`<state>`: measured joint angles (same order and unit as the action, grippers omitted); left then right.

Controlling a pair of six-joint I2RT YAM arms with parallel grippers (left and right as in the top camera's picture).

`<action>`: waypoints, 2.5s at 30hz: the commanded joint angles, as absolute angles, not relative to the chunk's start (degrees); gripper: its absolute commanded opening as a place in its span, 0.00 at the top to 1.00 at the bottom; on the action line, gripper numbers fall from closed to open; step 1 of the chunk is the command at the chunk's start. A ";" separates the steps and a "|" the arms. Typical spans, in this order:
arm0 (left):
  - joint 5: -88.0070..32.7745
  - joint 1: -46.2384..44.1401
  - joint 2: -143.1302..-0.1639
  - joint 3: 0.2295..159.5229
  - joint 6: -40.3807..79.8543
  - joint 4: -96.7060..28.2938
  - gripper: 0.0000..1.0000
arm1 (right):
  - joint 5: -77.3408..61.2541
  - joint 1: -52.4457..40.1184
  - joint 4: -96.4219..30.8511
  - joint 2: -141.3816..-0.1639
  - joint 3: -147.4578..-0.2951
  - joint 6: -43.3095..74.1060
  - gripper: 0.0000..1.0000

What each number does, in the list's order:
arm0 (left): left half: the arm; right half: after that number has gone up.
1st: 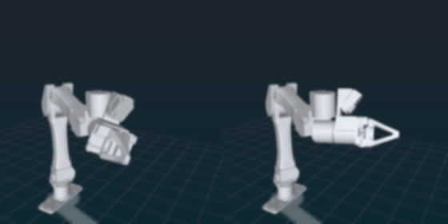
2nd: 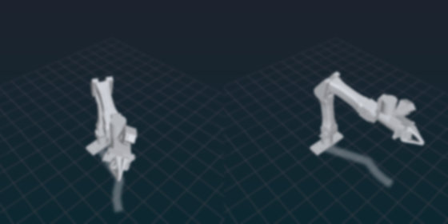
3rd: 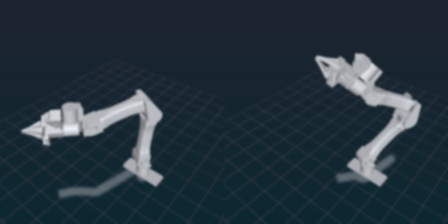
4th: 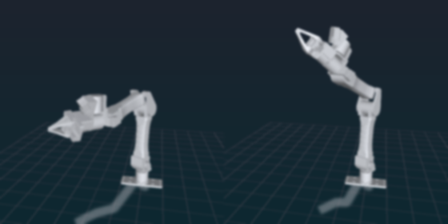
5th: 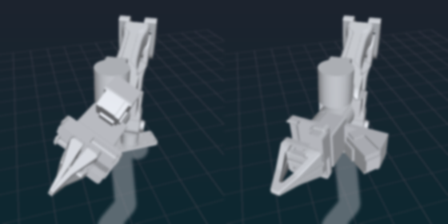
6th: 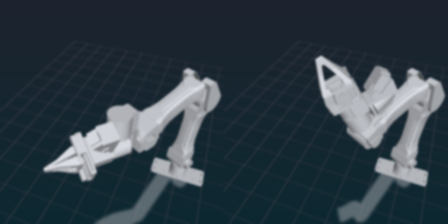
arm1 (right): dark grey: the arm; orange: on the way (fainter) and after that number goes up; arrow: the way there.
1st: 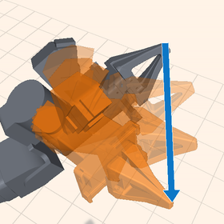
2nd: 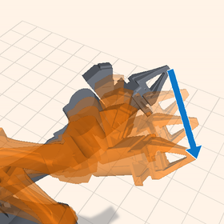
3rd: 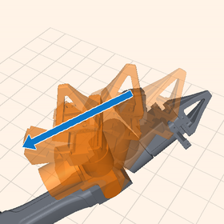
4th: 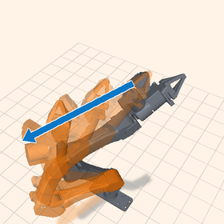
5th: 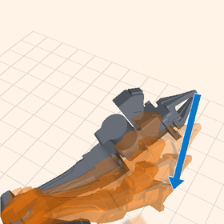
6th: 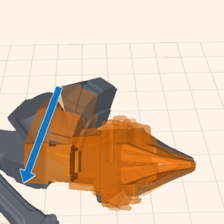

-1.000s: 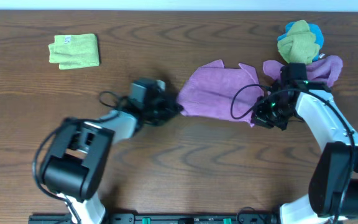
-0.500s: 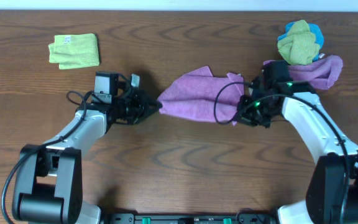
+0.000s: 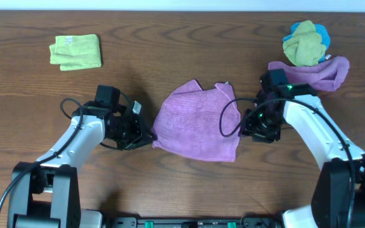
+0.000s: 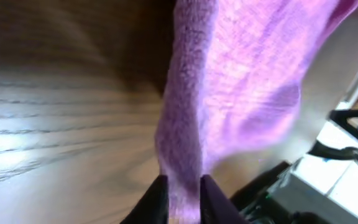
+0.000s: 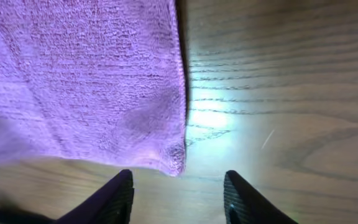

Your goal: Fold the cloth

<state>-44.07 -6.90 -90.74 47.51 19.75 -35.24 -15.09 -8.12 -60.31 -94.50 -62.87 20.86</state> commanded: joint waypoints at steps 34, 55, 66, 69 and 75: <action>-40.51 -9.13 -90.08 59.70 16.73 -39.18 0.05 | 4.49 -14.90 -36.36 -111.02 -77.69 7.03 0.31; -41.56 -9.13 -90.08 59.70 16.91 -38.98 0.04 | 8.73 -19.90 -37.93 -115.59 -77.69 4.19 0.35; -41.58 -9.13 -90.08 59.70 16.91 -38.98 0.05 | 17.80 -19.90 -35.53 -116.03 -77.69 4.23 0.90; -41.58 -9.13 -90.08 59.70 16.91 -38.94 0.05 | 20.16 -19.90 -35.53 -116.03 -77.69 5.43 0.99; -41.58 -9.13 -90.08 59.70 16.93 -38.92 0.05 | 28.34 -19.53 -35.53 -115.59 -77.69 9.26 0.99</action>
<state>-41.39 -9.06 -90.74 58.87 16.71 -38.85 22.22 -19.84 -35.64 -116.01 -76.97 6.44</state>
